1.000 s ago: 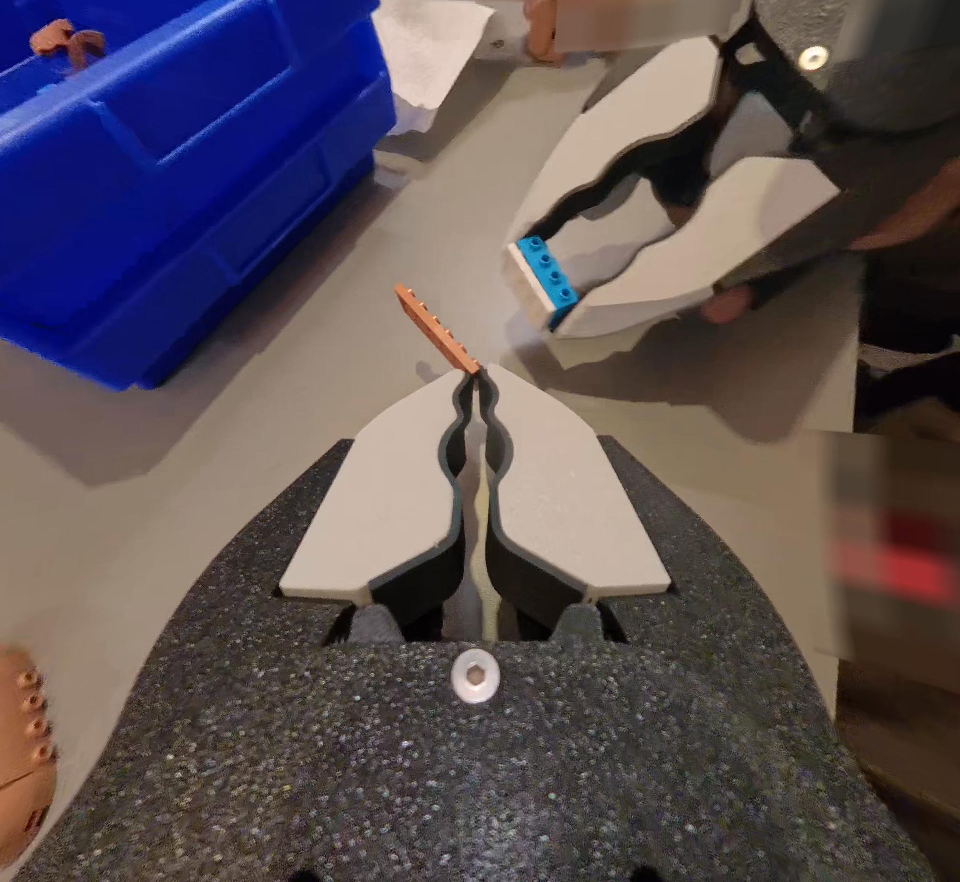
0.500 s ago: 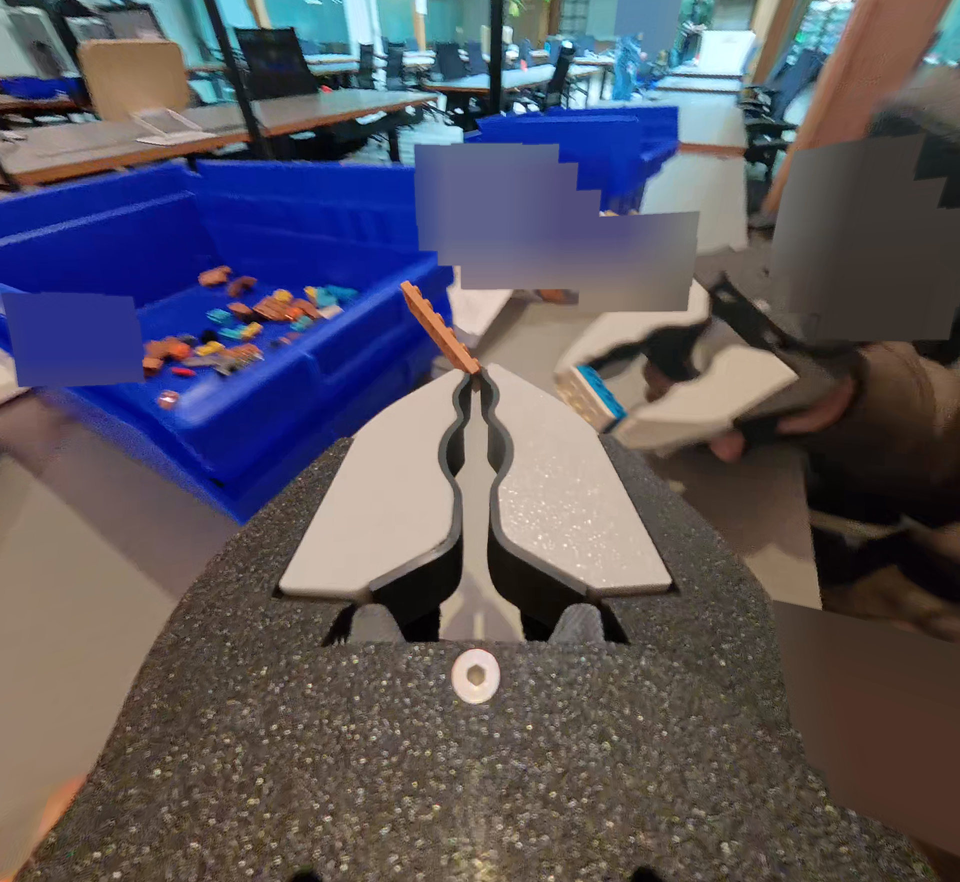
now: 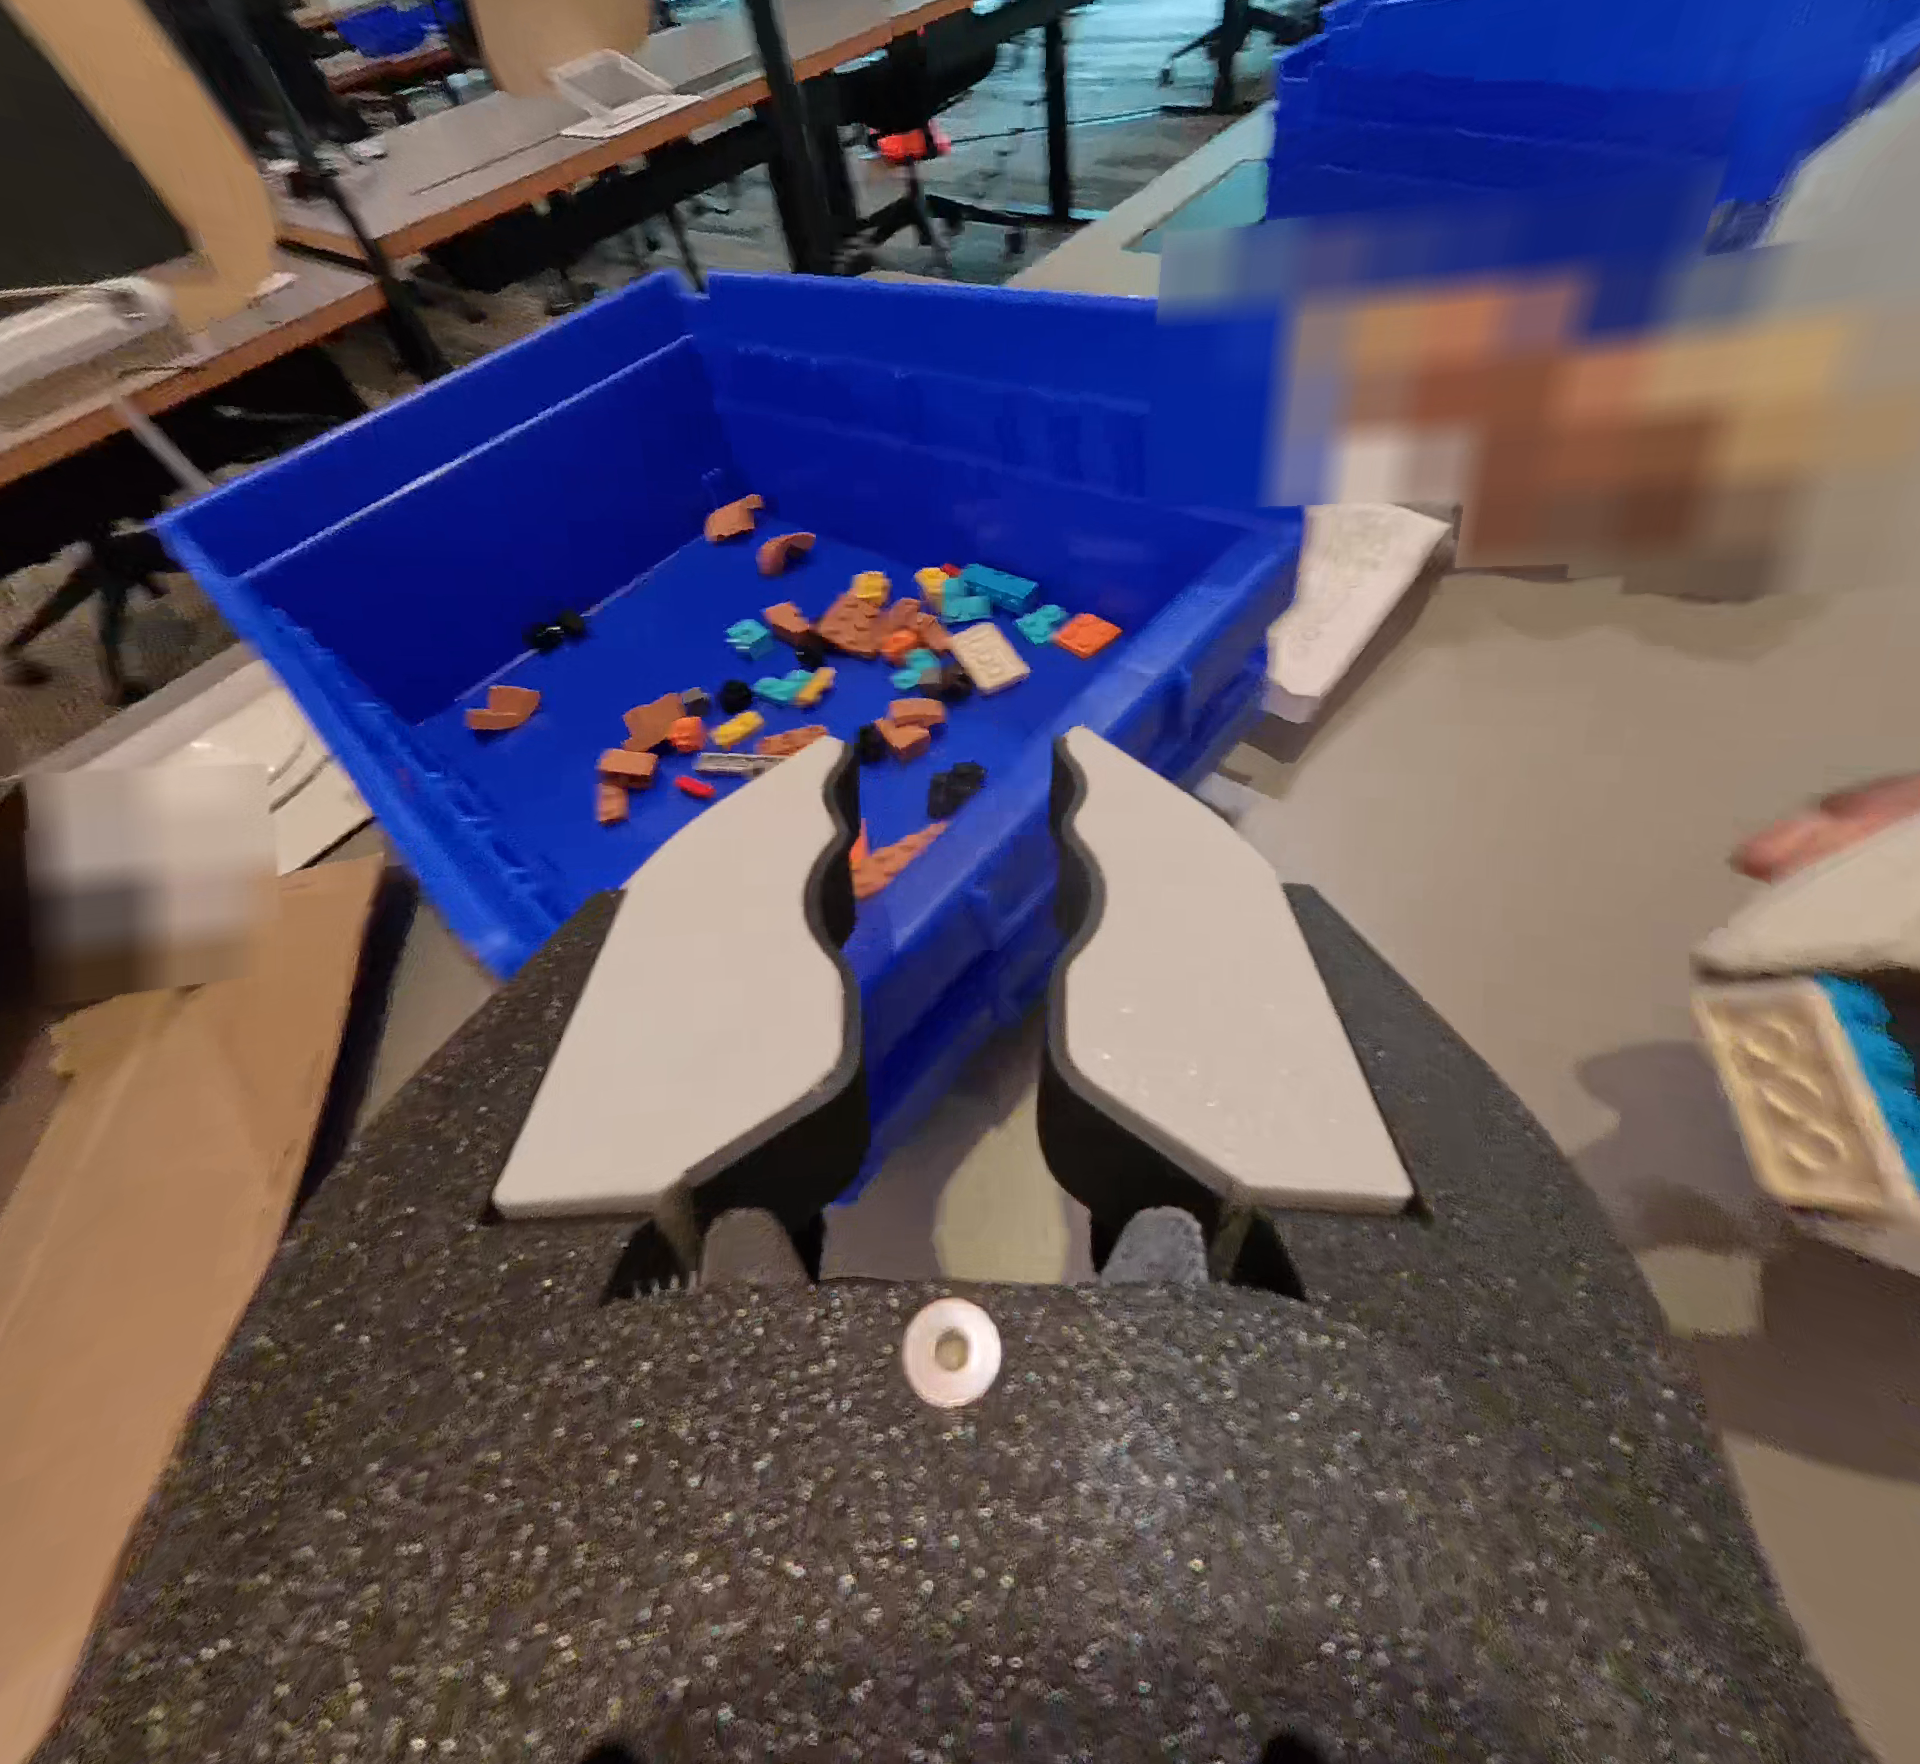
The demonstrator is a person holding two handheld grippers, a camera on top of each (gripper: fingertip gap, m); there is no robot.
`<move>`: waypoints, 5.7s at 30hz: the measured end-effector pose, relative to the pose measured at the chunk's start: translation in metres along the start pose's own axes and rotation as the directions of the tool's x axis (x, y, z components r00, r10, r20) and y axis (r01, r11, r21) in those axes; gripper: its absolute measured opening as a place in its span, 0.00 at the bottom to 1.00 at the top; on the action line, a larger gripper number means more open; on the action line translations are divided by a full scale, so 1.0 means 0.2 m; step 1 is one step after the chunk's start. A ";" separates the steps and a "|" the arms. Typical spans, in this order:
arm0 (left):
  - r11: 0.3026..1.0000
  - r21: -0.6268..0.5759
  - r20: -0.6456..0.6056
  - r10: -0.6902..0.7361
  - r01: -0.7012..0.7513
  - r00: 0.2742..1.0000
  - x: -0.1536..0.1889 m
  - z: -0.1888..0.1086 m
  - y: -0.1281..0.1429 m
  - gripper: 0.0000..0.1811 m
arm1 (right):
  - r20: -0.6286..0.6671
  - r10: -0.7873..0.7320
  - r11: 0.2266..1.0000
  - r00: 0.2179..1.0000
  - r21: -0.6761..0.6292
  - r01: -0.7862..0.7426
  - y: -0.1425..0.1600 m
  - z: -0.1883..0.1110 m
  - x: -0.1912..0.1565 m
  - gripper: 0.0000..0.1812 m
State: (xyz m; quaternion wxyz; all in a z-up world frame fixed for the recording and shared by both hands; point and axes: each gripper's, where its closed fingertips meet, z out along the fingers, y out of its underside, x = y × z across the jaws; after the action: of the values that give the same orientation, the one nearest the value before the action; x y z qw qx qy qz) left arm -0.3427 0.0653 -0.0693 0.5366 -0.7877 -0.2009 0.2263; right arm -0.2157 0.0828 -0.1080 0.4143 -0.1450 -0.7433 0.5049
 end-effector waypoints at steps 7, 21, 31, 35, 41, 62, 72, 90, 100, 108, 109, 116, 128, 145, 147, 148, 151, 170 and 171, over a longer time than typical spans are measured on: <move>0.957 -0.062 -0.700 -0.245 0.285 0.671 0.59 -0.31 0.00 0.20 | -0.134 -0.277 0.957 0.952 0.047 0.285 -0.09 -0.04 0.02 0.19; 0.955 -0.132 -0.821 -0.256 0.266 0.510 0.73 -0.35 0.12 0.11 | -0.175 -0.545 0.830 0.820 0.025 0.557 -0.12 -0.03 -0.08 0.19; 0.940 -0.095 -0.823 -0.259 0.326 0.506 0.72 -0.35 0.09 0.09 | -0.205 -0.534 0.837 0.820 0.008 0.547 -0.13 -0.05 -0.05 0.19; 0.936 -0.087 -0.827 -0.258 0.340 0.499 0.72 -0.36 0.08 0.09 | -0.216 -0.533 0.836 0.818 0.014 0.549 -0.14 -0.06 -0.04 0.19; 0.915 -0.048 -0.837 -0.255 0.400 0.485 0.69 -0.38 0.04 0.09 | -0.259 -0.516 0.842 0.816 0.019 0.539 -0.16 -0.08 -0.01 0.19; 0.705 0.275 -0.678 -0.340 0.654 0.652 0.14 -0.38 -0.18 0.09 | -0.246 -0.457 0.887 0.855 -0.194 0.419 -0.25 0.24 0.60 0.21; 0.799 0.183 -0.739 -0.272 0.573 0.616 0.27 -0.42 -0.14 0.09 | -0.057 -0.658 0.748 0.751 0.071 0.660 -0.36 0.28 0.20 0.25; 0.849 0.199 -0.714 -0.217 0.489 0.666 0.33 -0.41 -0.13 0.09 | -0.105 -0.716 0.692 0.690 0.022 0.722 -0.35 0.28 0.16 0.20; 0.843 0.260 -0.673 -0.192 0.471 0.714 0.32 -0.40 -0.15 0.09 | -0.195 -0.651 0.752 0.733 -0.035 0.658 -0.35 0.27 0.18 0.19; 0.850 0.209 -0.761 -0.170 0.484 0.626 0.38 -0.44 -0.13 0.09 | -0.095 -0.594 0.791 0.799 0.109 0.602 -0.37 0.22 0.12 0.19; 0.849 0.198 -0.777 -0.169 0.490 0.607 0.39 -0.45 -0.13 0.09 | -0.073 -0.588 0.795 0.805 0.131 0.592 -0.37 0.21 0.11 0.19; 0.831 0.135 -0.853 -0.181 0.540 0.490 0.44 -0.47 -0.14 0.09 | 0.015 -0.545 0.817 0.838 0.234 0.527 -0.38 0.15 0.08 0.19; 0.746 0.290 -0.707 -0.255 0.599 0.660 0.14 -0.50 -0.17 0.09 | -0.243 -0.351 0.923 0.904 0.072 0.377 -0.38 0.16 0.57 0.19; 0.744 0.203 -0.734 -0.314 0.636 0.602 0.24 -0.42 -0.14 0.09 | 0.055 -0.601 0.792 0.798 0.180 0.584 -0.43 0.32 0.10 0.27; 0.731 0.209 -0.727 -0.328 0.649 0.603 0.23 -0.41 -0.15 0.09 | 0.012 -0.629 0.770 0.777 0.145 0.621 -0.43 0.35 0.11 0.19; 0.722 0.222 -0.718 -0.334 0.655 0.611 0.21 -0.42 -0.15 0.09 | -0.001 -0.628 0.771 0.778 0.134 0.623 -0.44 0.36 0.13 0.19; 0.681 0.277 -0.693 -0.347 0.678 0.632 0.12 -0.45 -0.17 0.10 | -0.044 -0.573 0.812 0.819 0.108 0.574 -0.45 0.37 0.23 0.19; 0.925 -0.257 0.176 -0.241 0.281 0.954 -0.40 -0.65 0.64 0.25 | -0.032 -0.388 0.913 0.921 -0.150 0.380 -0.14 0.38 0.31 0.27; 0.916 -0.288 0.155 -0.244 0.280 0.957 -0.38 -0.62 0.67 0.25 | -0.019 -0.387 0.913 0.922 -0.145 0.381 -0.13 0.37 0.28 0.27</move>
State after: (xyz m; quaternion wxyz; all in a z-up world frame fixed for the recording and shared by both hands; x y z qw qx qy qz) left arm -0.3227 -0.1171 -0.1443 0.4208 -0.8128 -0.3682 0.1634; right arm -0.3003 0.0595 -0.0697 0.5116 -0.0365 -0.7806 0.3571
